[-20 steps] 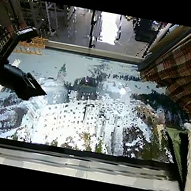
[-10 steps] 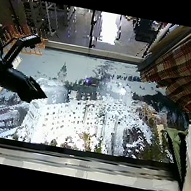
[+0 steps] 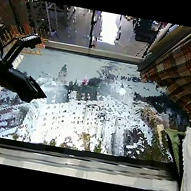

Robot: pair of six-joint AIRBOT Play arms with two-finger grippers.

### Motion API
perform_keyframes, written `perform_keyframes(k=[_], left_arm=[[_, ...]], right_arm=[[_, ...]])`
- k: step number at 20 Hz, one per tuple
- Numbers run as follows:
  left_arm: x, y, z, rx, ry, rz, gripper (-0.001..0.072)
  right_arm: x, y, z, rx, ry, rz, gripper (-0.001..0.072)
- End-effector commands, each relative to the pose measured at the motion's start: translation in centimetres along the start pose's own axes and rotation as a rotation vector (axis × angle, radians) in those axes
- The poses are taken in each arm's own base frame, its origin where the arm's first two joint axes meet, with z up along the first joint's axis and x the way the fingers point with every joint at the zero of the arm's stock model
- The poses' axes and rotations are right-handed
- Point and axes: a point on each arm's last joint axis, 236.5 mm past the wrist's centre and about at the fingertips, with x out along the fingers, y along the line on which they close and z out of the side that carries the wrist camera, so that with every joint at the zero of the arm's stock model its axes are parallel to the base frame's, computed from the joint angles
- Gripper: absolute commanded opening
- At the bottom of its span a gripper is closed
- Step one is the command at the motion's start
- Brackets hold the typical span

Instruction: Fold the clothes and pants, and hang the long-sleeved shirts on hangers.

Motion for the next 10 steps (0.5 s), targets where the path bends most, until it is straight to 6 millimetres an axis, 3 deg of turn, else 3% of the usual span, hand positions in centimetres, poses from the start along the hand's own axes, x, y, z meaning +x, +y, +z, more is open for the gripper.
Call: perform_keyframes(k=[1,2,4,6,7,8,10], left_arm=[[-0.6,5.0,-1.0,-0.021,0.041,0.214,0.0008],[-1.8,8.8,-1.3,-0.108,0.036,0.385,0.0008],[-5.9,15.6,-1.3,-0.3,-0.057,0.713,0.0009],[-7.4,17.5,-0.3,-0.394,-0.169,0.766,0.0009],[-7.4,17.7,0.2,-0.399,-0.197,0.755,0.0009],[-7.3,17.9,0.2,-0.408,-0.198,0.752,0.0009],[-7.1,17.8,0.1,-0.486,-0.219,0.74,0.0009]], right_arm=[[-4.8,13.9,1.1,-0.132,-0.078,0.433,0.0576],[-4.4,16.2,-0.5,-0.197,-0.026,0.463,0.0571],[-1.9,19.1,-4.6,-0.357,0.098,0.397,0.0562],[1.4,21.6,-8.8,-0.525,0.181,0.298,0.056],[2.8,22.9,-10.5,-0.632,0.196,0.258,0.0491],[4.0,24.3,-12.1,-0.744,0.199,0.228,0.0299],[5.9,28.0,-14.6,-0.962,0.131,0.196,0.0177]])
